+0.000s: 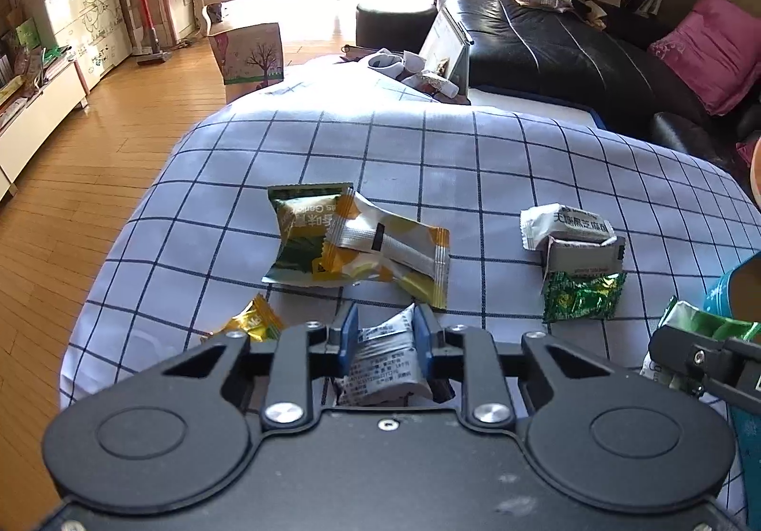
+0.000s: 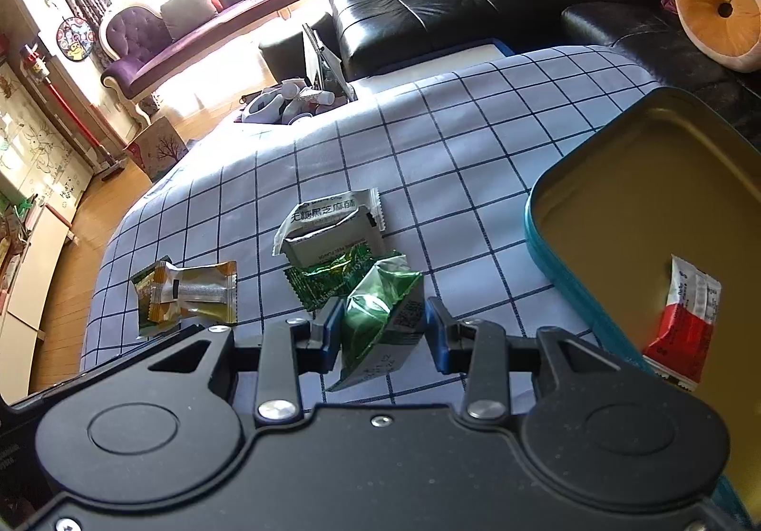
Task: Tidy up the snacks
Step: 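Close the left gripper on the white-wrapped snack and lift it, then carry the green packet and white snack over the teal tin with both grippers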
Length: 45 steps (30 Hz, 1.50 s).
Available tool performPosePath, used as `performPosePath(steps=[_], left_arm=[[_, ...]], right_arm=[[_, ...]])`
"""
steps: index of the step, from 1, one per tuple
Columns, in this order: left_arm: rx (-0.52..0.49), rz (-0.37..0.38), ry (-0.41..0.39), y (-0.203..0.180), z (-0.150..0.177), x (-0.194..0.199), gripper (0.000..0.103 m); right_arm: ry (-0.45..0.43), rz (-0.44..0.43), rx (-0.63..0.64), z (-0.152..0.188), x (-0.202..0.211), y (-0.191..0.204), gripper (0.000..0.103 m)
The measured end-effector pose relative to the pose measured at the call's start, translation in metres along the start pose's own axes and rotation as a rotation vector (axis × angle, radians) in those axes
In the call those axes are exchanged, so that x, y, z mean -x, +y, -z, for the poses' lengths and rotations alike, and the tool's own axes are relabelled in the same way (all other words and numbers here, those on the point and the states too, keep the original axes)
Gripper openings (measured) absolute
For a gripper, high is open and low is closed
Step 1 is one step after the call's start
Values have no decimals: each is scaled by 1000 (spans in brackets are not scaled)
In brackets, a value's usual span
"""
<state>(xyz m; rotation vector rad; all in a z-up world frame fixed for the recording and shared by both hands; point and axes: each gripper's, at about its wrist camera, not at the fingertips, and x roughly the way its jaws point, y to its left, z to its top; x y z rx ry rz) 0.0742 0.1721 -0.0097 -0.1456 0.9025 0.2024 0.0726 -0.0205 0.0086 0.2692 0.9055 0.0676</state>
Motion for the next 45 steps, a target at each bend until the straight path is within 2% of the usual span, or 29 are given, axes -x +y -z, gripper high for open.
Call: performPosePath(steps=[1, 3, 4, 9, 16, 17, 18, 28, 38, 45], left_arm=[[-8, 0, 5, 0, 1, -1, 28], [-15, -21, 13, -1, 2, -3, 47], [-14, -30, 16, 0, 2, -4, 51], [7, -20, 73, 3, 5, -17, 55], [-15, -48, 71, -5, 7, -20, 56], [-18, -43, 68, -5, 7, -19, 50], [-18, -38, 67, -5, 7, -18, 49], [-18, -50, 32, -11, 4, -7, 47], [-67, -28, 10, -41, 4, 4, 47], [-99, 1, -7, -69, 5, 12, 47]], right_arm=[[3, -4, -7, 0, 0, -2, 47], [8, -14, -20, -2, 1, -5, 47], [7, -19, -23, -2, 1, -5, 47], [3, -29, -9, -3, 4, -4, 47], [19, -21, -9, -2, 1, -3, 47], [18, -16, -2, -2, 1, -2, 47], [18, -9, 5, -2, 1, -1, 47], [12, 13, -12, -3, 4, -6, 47], [12, 68, -24, -5, 7, -20, 47], [-20, 100, -55, -11, 20, -41, 47]])
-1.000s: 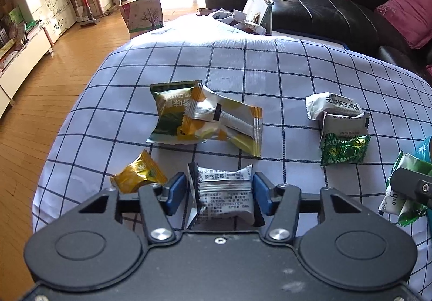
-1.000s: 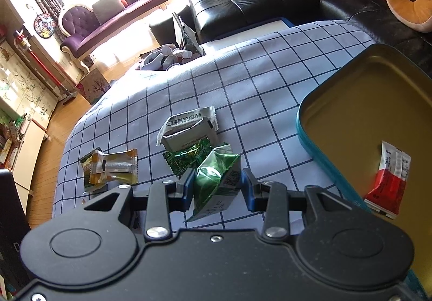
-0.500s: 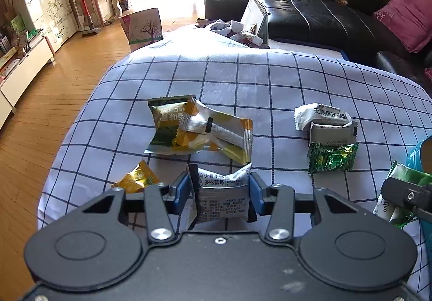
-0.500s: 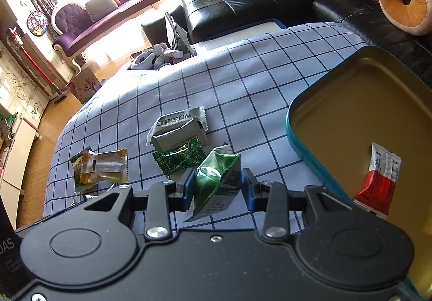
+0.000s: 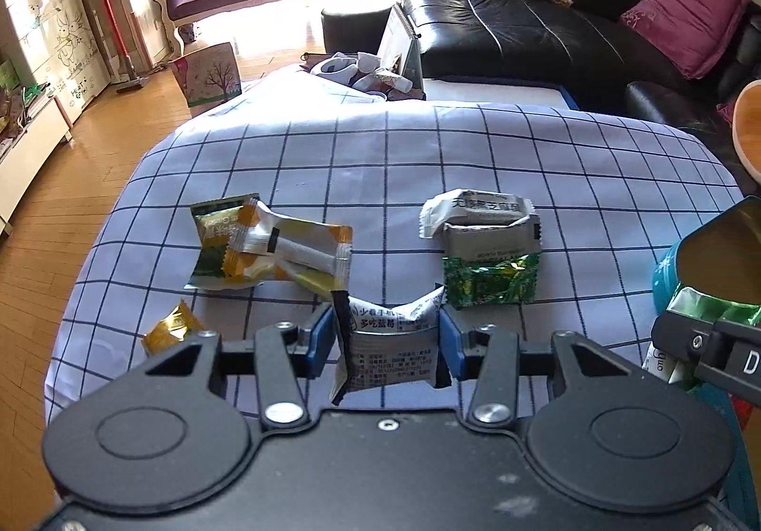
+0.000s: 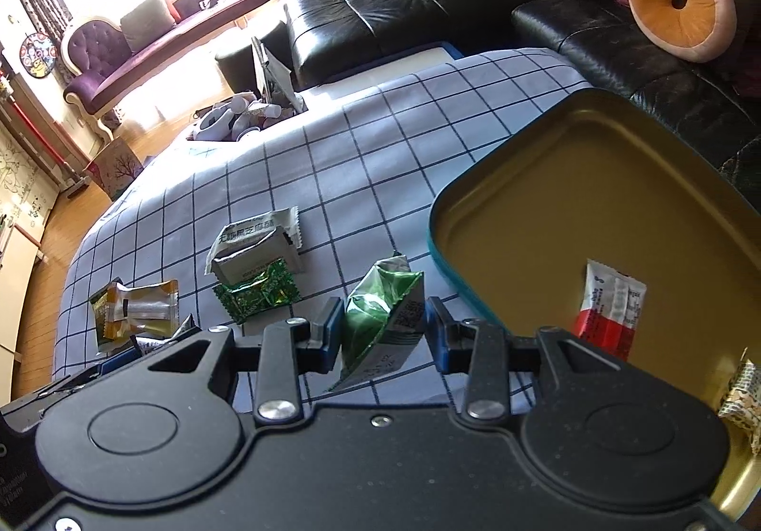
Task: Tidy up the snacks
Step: 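Carry the green packet and white snack over the teal tin with both grippers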
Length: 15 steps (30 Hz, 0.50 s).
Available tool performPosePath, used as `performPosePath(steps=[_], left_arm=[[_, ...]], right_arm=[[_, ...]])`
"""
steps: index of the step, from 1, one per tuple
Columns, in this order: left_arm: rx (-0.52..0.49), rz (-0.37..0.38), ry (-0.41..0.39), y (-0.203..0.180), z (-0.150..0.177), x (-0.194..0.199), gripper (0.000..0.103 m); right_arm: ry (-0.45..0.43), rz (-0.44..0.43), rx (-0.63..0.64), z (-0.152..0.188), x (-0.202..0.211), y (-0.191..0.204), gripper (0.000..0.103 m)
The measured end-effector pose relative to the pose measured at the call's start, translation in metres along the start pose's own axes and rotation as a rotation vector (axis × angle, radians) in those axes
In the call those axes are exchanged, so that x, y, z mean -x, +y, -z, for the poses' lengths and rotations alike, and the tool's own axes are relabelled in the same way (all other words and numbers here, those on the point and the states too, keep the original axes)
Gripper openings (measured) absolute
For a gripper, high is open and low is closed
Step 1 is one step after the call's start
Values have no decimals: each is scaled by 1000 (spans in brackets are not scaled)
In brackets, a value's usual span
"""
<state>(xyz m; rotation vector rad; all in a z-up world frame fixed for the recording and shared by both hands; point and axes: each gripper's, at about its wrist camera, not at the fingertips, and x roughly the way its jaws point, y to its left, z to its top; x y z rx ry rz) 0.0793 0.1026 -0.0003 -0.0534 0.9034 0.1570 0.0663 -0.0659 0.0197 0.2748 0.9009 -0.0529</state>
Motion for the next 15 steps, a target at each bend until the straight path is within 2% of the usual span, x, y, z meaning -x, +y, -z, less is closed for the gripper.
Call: performPosePath(steps=[8, 15], left_arm=[[-49, 70, -31, -46, -2, 15, 47], [-102, 143, -48, -93, 1, 26, 47]], right_arm=[[-49, 88, -75, -15, 15, -46, 47], [-47, 164, -173, -23, 18, -95, 47]])
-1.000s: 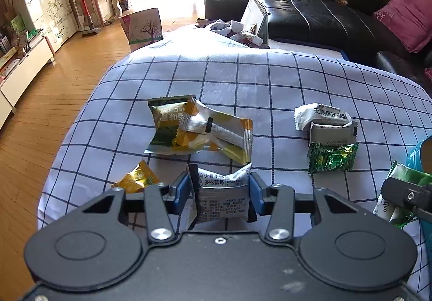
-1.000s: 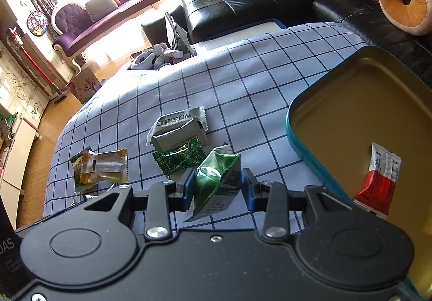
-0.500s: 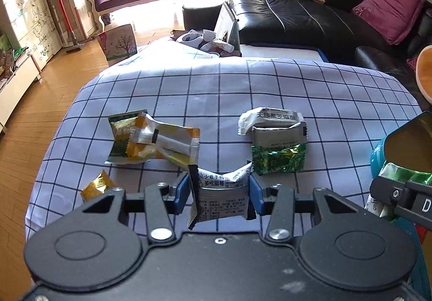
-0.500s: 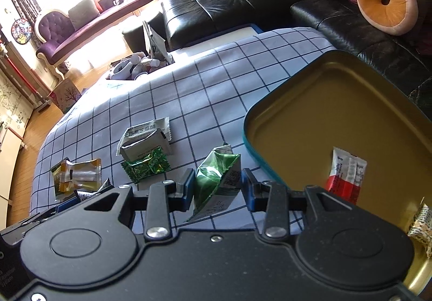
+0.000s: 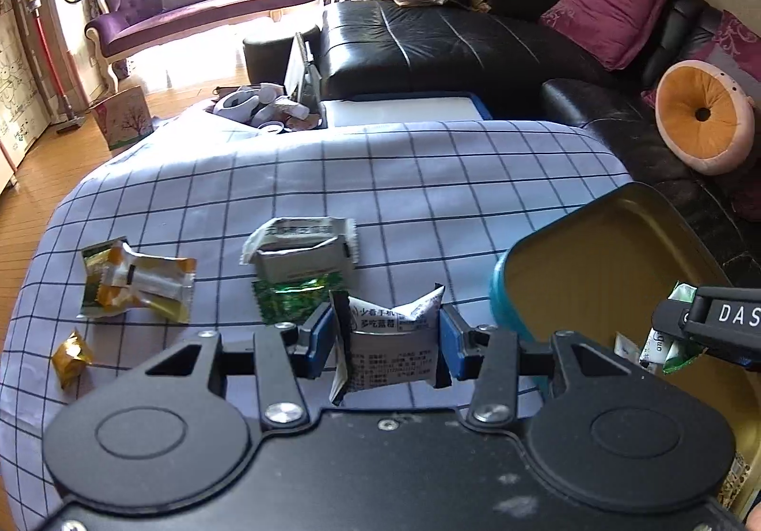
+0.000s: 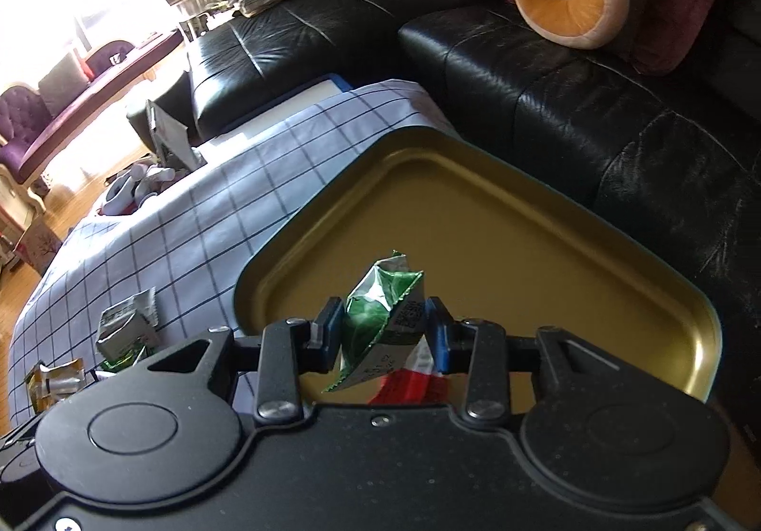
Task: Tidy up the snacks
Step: 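Carry the green packet and white snack over the teal tin with both grippers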
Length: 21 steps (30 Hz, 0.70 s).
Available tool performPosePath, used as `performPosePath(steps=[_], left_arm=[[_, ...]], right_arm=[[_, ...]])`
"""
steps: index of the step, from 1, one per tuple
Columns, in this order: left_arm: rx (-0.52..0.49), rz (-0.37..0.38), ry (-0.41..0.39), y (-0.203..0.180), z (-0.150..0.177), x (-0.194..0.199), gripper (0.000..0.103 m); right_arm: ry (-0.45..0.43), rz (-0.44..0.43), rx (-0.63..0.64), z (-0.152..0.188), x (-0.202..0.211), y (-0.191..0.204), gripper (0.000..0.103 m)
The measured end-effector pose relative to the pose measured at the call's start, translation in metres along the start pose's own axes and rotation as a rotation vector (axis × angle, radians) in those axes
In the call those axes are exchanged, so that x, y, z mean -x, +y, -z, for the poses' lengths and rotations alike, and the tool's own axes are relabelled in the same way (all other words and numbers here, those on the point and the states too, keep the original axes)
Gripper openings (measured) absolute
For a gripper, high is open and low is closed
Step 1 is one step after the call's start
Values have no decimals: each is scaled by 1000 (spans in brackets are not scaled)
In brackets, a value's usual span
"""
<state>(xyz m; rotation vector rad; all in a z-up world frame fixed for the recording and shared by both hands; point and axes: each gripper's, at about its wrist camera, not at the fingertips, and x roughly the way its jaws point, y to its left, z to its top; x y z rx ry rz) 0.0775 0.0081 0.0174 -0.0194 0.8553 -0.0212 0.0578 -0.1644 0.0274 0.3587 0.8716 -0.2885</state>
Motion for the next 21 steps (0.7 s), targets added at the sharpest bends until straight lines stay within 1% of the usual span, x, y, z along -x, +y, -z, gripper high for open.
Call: performPosePath(steps=[6, 11, 16, 21], left_arm=[[-65, 81, -7, -50, 2, 6, 47], [-110, 99, -12, -84, 6, 5, 47], [-109, 103, -11, -100, 4, -1, 47], [-60, 108, -7, -104, -3, -8, 47]], right_arm=[[-14, 82, -57, -7, -3, -33, 47], [-18, 114, -78, -10, -3, -52, 47], [-8, 124, -77, -8, -4, -65, 47], [-7, 133, -29, -1, -1, -68, 47]])
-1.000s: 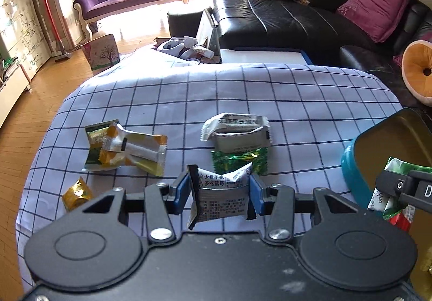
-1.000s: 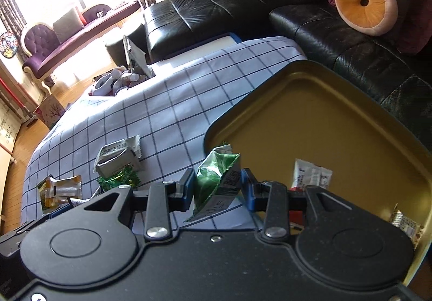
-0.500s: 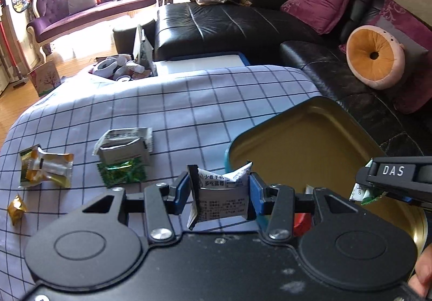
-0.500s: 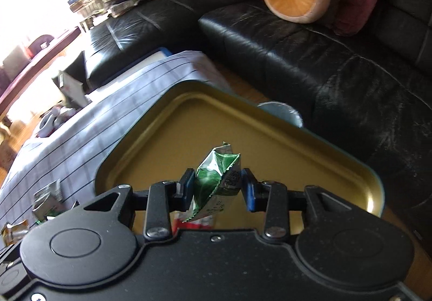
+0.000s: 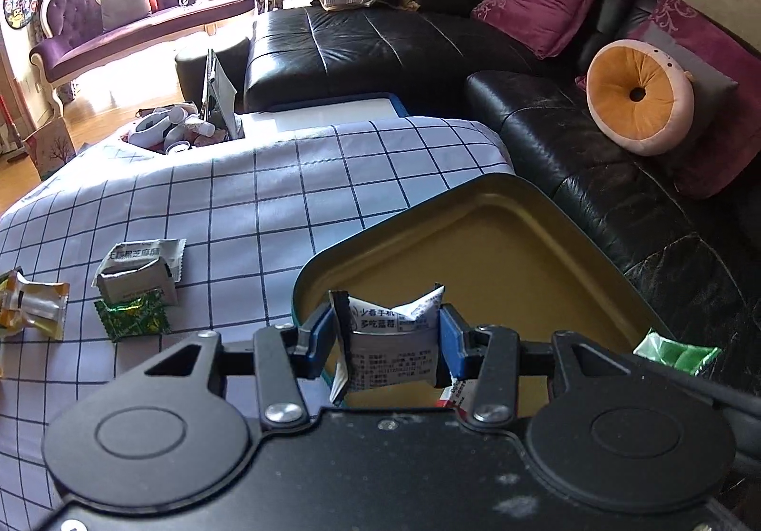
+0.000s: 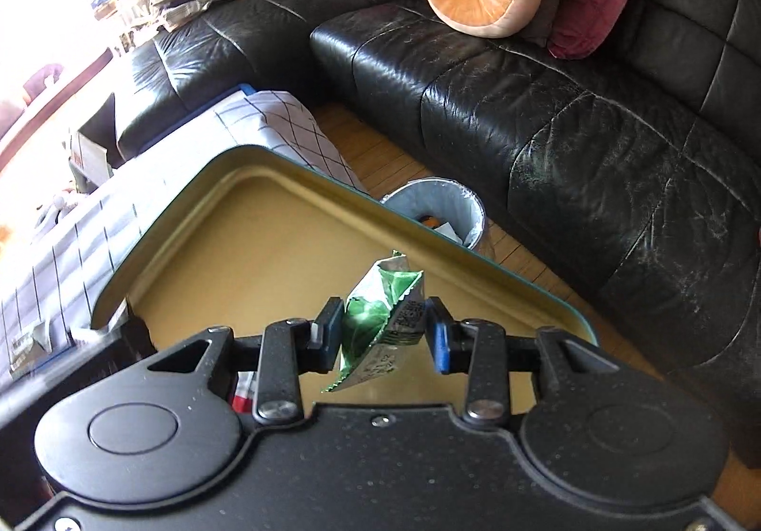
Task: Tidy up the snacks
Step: 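Carry the green packet and white snack over the teal tin with both grippers, then open both grippers to drop the green packet and white snack into the tin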
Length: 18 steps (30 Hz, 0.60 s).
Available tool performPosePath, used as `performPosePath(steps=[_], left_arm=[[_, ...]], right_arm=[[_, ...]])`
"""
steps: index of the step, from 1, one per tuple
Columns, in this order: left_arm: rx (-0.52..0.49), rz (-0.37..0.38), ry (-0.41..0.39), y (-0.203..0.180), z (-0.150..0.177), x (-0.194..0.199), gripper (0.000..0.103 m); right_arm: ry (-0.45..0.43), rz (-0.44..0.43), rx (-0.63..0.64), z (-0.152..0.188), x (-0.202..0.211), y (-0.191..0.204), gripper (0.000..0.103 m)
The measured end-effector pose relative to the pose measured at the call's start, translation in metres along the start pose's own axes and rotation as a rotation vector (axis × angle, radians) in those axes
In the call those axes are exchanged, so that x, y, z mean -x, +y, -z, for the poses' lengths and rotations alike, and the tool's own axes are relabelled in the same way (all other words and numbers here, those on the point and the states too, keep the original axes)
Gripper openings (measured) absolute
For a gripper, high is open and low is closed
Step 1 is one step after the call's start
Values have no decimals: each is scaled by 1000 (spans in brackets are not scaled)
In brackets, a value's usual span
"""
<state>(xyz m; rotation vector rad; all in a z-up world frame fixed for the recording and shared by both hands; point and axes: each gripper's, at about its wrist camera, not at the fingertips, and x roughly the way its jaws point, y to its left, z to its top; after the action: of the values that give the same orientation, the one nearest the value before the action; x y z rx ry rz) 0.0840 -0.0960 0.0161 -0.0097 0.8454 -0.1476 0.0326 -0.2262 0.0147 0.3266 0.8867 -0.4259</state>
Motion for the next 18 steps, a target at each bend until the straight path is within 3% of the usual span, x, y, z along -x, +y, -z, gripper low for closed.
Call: performPosePath(steps=[8, 18], left_arm=[[43, -1, 8, -5, -4, -8, 47], [4, -17, -4, -25, -1, -13, 48]], right_arm=[[-47, 12, 75, 9, 11, -5, 47], [-95, -17, 73, 5, 16, -20, 48]])
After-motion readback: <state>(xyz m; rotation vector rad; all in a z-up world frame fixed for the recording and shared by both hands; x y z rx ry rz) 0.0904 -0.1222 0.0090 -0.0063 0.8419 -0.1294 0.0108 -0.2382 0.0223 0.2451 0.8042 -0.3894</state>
